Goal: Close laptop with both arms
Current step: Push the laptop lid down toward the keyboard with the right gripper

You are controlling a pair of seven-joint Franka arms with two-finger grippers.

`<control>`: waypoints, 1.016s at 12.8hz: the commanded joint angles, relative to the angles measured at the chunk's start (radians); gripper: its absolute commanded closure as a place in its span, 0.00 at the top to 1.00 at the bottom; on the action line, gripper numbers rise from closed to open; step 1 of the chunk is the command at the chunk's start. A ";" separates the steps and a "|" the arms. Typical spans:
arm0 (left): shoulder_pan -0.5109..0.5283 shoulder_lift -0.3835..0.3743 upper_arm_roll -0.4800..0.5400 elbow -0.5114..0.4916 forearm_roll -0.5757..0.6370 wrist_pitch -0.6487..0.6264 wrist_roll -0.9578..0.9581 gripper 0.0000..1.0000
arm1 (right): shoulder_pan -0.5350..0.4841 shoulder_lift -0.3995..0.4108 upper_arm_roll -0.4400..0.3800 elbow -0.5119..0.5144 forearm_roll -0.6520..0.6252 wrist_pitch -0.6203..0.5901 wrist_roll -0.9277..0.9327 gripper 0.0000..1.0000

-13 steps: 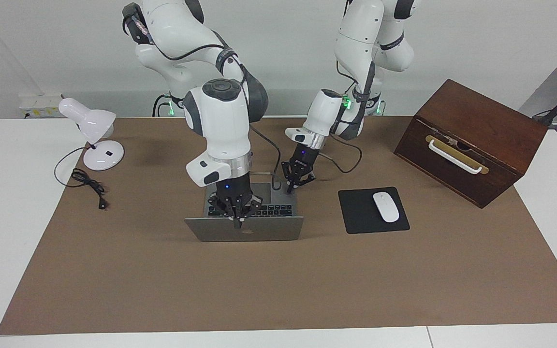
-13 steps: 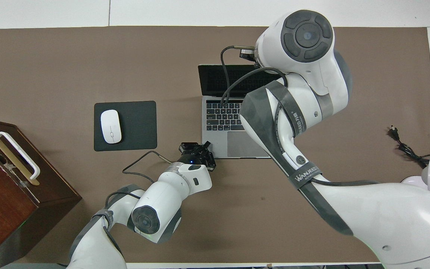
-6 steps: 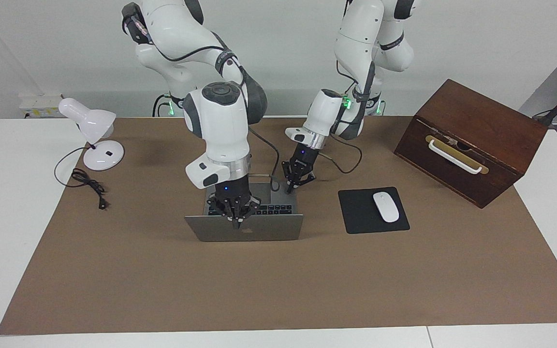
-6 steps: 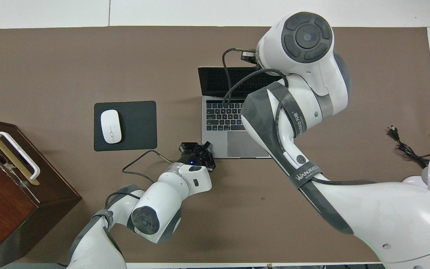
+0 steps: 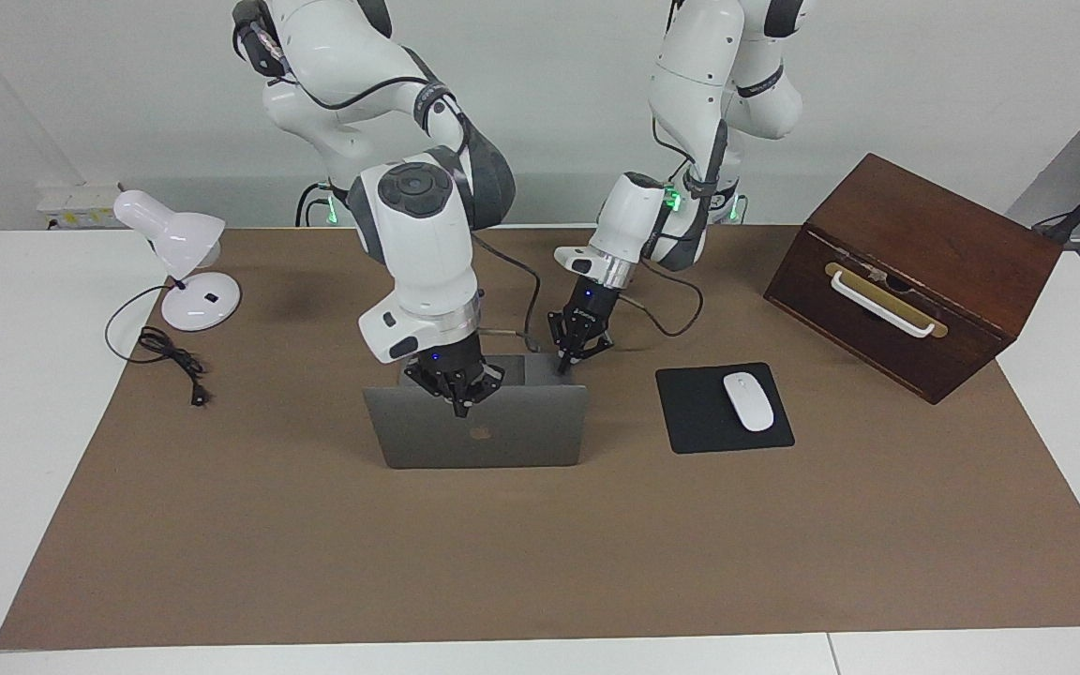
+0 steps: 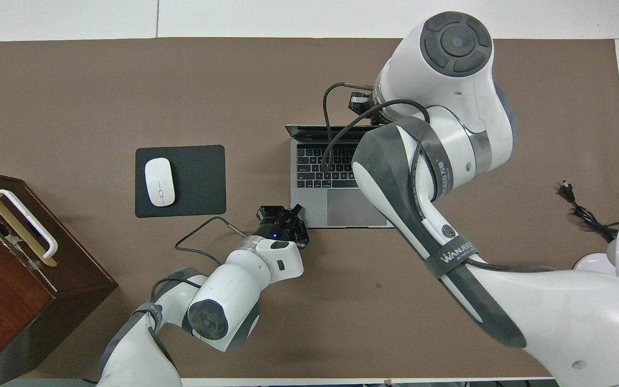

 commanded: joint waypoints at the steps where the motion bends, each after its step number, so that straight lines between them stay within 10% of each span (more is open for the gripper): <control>1: -0.012 0.003 0.011 -0.053 -0.006 0.002 0.019 0.00 | -0.025 -0.065 0.019 -0.118 0.068 -0.011 -0.005 0.00; 13: -0.015 0.010 0.011 -0.053 -0.006 0.002 0.025 0.00 | -0.012 -0.170 0.021 -0.331 0.181 -0.011 -0.002 0.00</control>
